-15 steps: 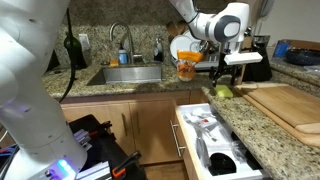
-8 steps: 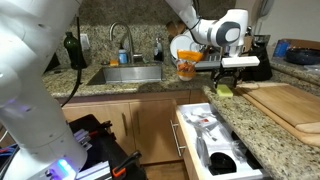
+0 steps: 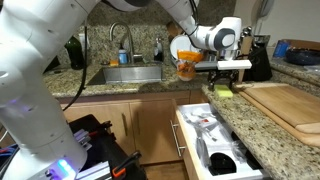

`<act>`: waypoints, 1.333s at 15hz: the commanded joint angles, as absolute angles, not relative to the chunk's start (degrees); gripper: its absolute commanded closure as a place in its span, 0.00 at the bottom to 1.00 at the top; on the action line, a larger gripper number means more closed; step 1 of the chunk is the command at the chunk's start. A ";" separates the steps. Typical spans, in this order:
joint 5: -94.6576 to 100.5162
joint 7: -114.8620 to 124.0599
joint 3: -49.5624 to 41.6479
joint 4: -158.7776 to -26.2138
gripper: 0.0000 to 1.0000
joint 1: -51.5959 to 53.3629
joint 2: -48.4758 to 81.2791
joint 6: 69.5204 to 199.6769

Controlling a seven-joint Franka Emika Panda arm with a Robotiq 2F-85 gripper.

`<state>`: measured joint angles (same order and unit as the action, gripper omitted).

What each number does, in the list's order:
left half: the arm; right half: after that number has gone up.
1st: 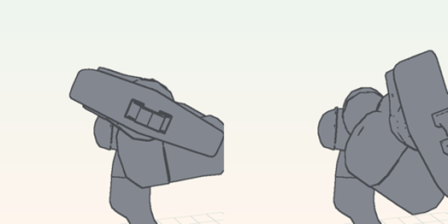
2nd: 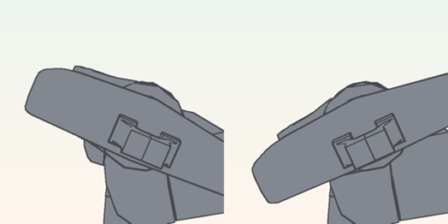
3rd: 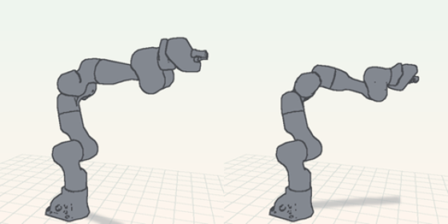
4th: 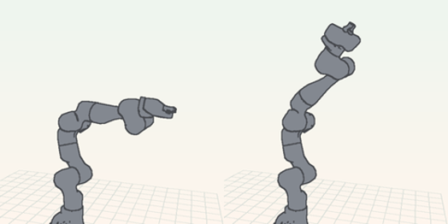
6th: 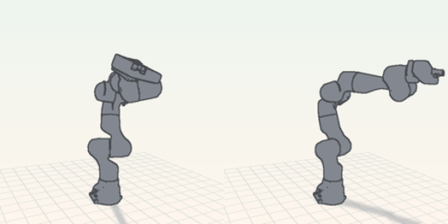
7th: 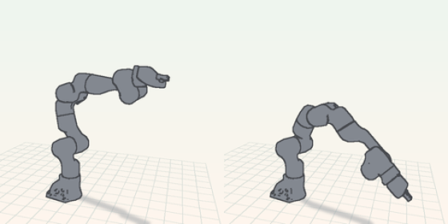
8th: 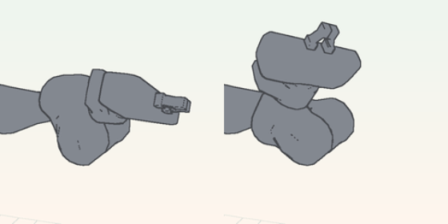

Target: Get the sponge on the countertop and place it in the open drawer of the cabinet

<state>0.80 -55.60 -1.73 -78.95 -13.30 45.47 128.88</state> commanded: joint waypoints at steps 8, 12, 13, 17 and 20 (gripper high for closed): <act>1.50 -52.61 -1.25 -76.38 0.00 -14.70 47.97 127.96; 1.18 -51.56 -1.13 -75.79 0.00 -15.12 48.37 126.63; 1.04 -51.96 -0.88 -75.65 0.00 -15.39 48.40 126.22; 0.71 -52.40 -0.53 -76.03 0.40 -15.85 48.17 126.81; 0.70 -52.24 -0.59 -76.07 0.56 -15.92 48.08 127.29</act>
<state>0.72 -52.18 -1.70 -77.38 -14.73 47.20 127.76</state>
